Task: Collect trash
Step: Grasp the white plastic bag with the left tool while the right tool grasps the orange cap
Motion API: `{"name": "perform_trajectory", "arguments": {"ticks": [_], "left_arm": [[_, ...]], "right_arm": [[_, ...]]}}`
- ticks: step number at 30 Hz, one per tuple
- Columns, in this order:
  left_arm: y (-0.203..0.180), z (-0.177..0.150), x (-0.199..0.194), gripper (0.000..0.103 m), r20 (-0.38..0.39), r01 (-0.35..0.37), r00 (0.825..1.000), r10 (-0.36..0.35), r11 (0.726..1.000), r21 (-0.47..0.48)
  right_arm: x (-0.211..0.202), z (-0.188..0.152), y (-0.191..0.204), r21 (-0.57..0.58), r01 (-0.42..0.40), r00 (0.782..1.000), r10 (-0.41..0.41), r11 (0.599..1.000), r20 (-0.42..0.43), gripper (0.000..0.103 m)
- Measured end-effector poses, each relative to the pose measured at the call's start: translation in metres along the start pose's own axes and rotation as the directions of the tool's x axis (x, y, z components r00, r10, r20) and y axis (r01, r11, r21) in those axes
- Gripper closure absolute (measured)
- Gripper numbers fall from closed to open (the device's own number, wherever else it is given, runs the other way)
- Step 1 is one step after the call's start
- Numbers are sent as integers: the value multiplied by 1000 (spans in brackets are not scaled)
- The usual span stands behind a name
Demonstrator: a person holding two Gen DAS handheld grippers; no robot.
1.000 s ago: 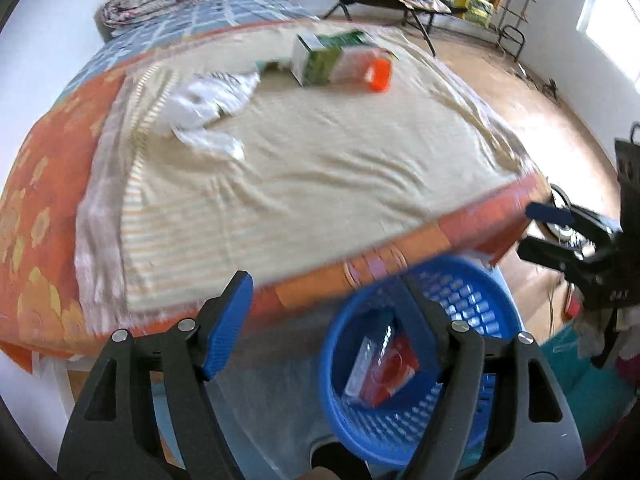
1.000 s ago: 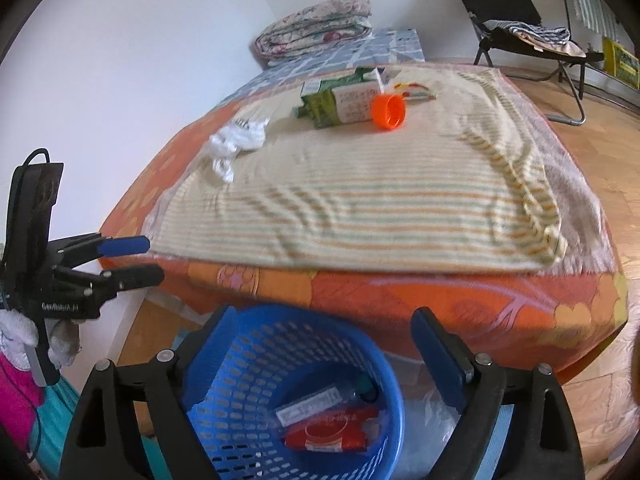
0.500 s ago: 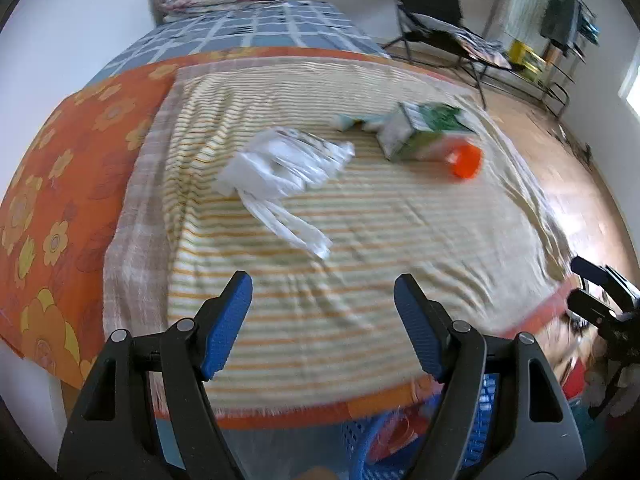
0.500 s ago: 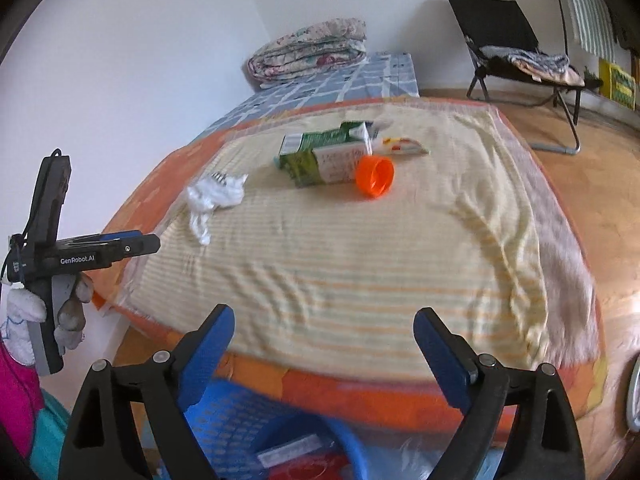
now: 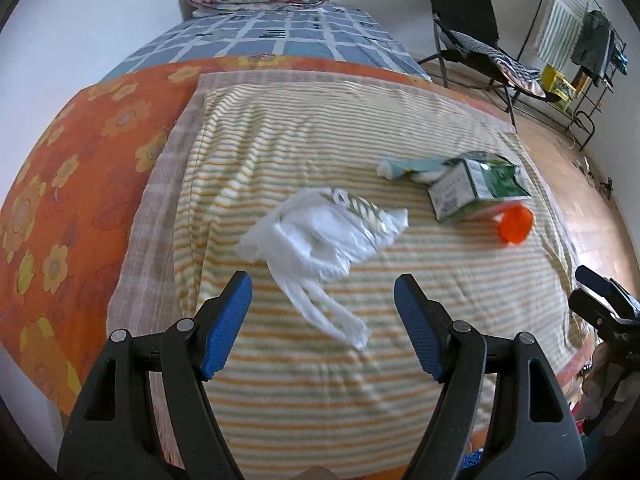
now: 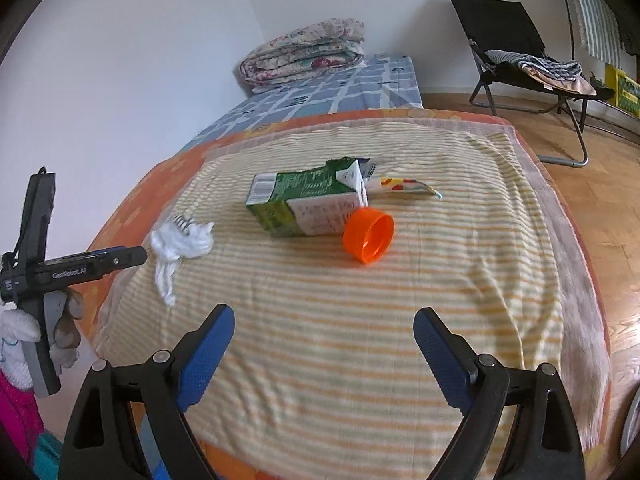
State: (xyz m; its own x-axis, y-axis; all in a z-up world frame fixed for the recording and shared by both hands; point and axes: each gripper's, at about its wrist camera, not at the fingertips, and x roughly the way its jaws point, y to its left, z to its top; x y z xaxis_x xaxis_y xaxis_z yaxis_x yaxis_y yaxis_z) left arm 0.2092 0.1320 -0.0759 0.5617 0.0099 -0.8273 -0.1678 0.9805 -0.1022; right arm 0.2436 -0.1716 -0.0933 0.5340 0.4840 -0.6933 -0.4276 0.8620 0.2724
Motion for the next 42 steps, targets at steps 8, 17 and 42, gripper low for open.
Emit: {"name": "perform_trajectory", "arguments": {"ticks": [8, 17, 42], "left_arm": [[3, 17, 23, 20, -11, -27, 1000, 27, 999, -22], [-6, 24, 58, 18, -64, -45, 997, 45, 999, -2], [8, 23, 53, 96, -35, -20, 999, 19, 999, -38]], "right_arm": [[39, 27, -2, -44, 77, 997, -78, 996, -11, 10], [72, 39, -11, -27, 121, 991, -122, 992, -46, 10], [82, 46, -30, 42, 55, 996, -52, 998, -67, 82]]}}
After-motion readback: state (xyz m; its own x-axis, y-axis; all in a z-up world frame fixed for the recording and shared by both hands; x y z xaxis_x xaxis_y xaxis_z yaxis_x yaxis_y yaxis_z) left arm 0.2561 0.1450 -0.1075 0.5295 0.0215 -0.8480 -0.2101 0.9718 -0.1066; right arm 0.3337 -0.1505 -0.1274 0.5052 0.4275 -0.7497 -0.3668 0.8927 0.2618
